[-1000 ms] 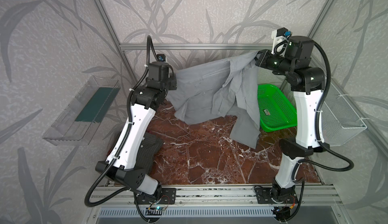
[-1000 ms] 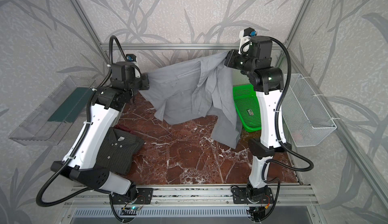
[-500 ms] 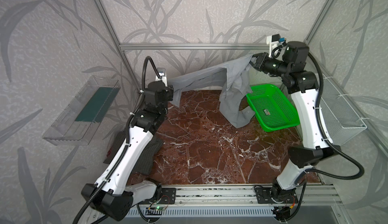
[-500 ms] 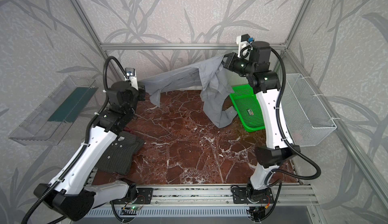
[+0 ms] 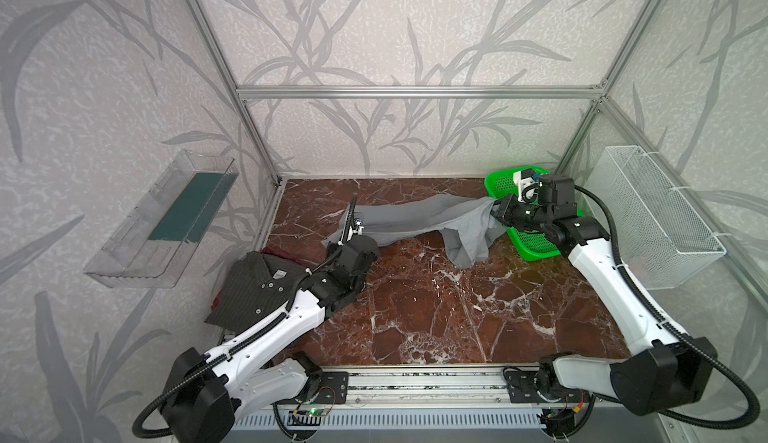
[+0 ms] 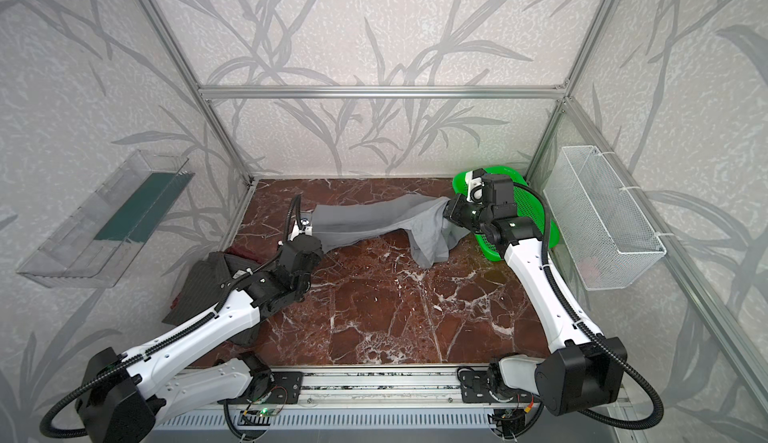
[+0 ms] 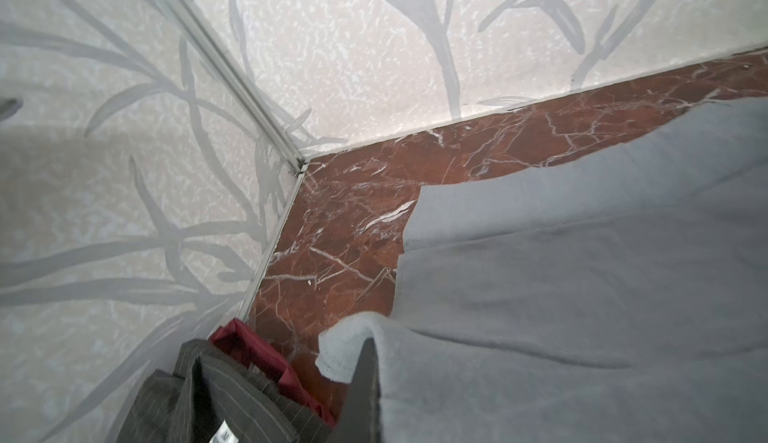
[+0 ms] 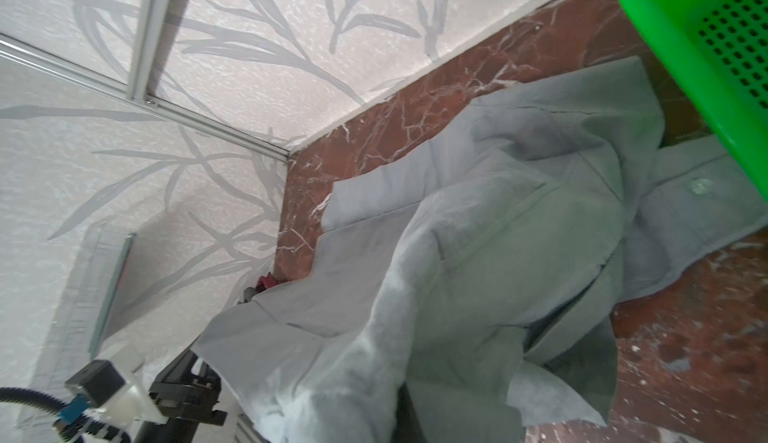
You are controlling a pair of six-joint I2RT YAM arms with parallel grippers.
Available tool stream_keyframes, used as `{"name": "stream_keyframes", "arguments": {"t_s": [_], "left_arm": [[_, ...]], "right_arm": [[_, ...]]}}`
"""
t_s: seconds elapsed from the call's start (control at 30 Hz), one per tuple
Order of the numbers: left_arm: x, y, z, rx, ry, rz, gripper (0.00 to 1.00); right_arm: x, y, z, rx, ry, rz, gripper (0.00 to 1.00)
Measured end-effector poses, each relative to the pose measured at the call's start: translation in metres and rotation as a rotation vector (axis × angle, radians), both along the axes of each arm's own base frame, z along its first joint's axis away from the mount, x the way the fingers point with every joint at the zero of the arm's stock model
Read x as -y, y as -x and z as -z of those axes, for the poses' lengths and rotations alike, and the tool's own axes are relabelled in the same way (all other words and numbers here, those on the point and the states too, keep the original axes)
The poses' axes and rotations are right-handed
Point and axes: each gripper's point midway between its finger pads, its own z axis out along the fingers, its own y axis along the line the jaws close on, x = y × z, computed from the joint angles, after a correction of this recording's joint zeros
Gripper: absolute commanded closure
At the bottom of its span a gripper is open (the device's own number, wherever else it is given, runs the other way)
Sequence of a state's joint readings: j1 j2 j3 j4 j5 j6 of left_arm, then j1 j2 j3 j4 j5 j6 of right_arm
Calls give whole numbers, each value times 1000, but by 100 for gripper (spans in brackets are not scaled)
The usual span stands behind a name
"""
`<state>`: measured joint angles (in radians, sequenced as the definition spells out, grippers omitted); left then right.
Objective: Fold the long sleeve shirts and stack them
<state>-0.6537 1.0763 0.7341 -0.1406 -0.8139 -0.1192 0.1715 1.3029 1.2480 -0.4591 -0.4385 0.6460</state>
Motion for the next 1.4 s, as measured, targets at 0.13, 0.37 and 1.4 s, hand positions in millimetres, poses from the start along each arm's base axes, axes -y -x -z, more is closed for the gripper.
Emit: {"name": "stream_keyframes", "arguments": {"t_s": [0.13, 0.37, 1.4], "left_arm": [[-2, 4, 13, -26, 21, -27, 100], [-2, 5, 16, -69, 4, -40, 100], [-3, -20, 39, -247, 109, -59, 100]], "right_arm": [[6, -7, 21, -60, 79, 5, 82], [9, -31, 53, -168, 190, -11, 49], [-48, 166, 28, 113, 430, -323, 36]]}}
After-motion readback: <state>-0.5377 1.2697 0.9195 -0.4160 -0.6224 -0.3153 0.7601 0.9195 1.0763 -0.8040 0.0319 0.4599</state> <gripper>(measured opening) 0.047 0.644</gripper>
